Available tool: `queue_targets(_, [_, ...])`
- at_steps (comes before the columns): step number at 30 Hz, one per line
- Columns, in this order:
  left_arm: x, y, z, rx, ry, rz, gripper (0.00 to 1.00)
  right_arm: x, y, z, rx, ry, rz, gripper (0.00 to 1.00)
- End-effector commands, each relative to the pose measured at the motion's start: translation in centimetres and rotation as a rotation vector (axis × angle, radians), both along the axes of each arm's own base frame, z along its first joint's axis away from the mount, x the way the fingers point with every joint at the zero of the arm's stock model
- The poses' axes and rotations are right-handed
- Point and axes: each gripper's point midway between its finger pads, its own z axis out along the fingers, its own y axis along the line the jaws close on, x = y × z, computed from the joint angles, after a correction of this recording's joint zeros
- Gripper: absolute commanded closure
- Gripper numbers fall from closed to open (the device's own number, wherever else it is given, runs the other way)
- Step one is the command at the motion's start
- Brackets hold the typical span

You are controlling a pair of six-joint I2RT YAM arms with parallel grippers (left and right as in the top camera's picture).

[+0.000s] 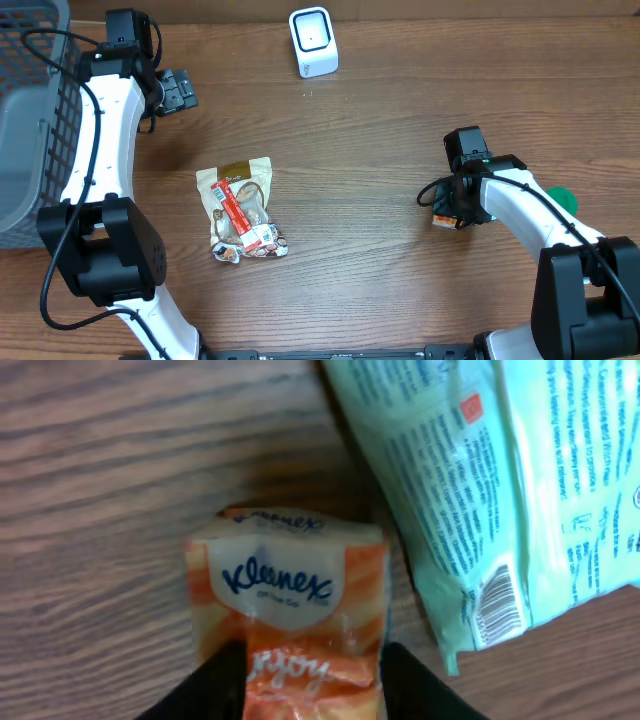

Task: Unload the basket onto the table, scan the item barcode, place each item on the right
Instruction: 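Release the Kleenex pack at the table's right side, then move the right gripper left over the snack bag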

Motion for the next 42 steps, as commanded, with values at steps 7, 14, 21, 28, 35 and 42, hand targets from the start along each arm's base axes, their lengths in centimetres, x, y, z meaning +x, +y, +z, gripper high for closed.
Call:
queue_targets(7, [0.2,-0.2,0.8,0.001,-0.020,-0.015,0.00,5.3,2.0,6.7,0.078,-0.128,0.018,0.44])
queue_targets(14, [0.2,-0.2,0.8,0.002,-0.020,-0.015,0.00,9.0,12.0,13.9,0.574,-0.275,0.194,0.45])
queue_targets(21, [0.2,-0.2,0.8,0.002,-0.020,-0.015,0.00,8.0,21.5,14.9,0.661,-0.335,0.440,0.46])
queue_targets(28, [0.2,-0.2,0.8,0.001,-0.020,-0.016,0.00,4.0,31.8,11.6,0.605,-0.335,0.682,0.58])
queue_targets(35, [0.2,-0.3,0.8,0.002,-0.020,-0.017,0.00,-0.9,38.7,7.7,0.625,-0.292,0.877,0.64])
queue_targets(42, [0.2,-0.3,0.8,0.002,-0.020,-0.017,0.00,-3.9,41.5,6.5,0.583,-0.315,1.032,0.67])
